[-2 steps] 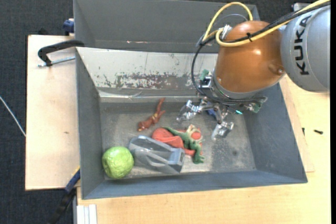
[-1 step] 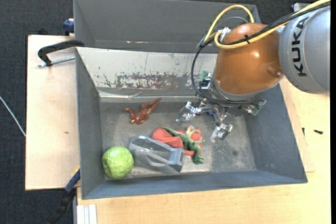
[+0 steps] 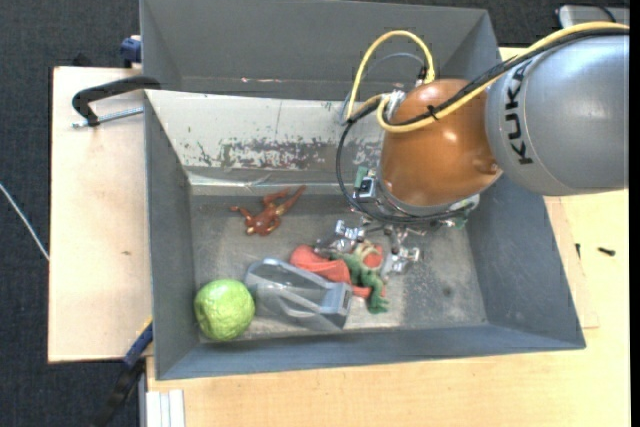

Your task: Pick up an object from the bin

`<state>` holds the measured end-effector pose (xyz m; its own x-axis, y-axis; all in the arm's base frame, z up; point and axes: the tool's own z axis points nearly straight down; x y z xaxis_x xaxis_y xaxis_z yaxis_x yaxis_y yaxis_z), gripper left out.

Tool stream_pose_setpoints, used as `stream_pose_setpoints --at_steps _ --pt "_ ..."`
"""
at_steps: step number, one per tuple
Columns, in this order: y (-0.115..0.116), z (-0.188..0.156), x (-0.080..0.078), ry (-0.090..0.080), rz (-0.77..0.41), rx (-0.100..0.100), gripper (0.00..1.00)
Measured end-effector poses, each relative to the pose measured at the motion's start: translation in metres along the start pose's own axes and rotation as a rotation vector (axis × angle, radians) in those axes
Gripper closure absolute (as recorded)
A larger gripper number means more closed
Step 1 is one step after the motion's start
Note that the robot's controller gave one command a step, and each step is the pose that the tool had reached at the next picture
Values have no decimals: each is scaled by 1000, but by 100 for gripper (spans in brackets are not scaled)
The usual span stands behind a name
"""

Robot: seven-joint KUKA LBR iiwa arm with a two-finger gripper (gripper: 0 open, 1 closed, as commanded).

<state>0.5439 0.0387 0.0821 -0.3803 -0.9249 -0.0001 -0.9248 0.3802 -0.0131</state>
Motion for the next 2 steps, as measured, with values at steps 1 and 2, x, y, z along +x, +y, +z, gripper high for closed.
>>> stream_pose_setpoints --at_steps 1,2 --pt "0 0 0 0 0 0 100" --pt "43 -169 3 -7 35 -5 100"
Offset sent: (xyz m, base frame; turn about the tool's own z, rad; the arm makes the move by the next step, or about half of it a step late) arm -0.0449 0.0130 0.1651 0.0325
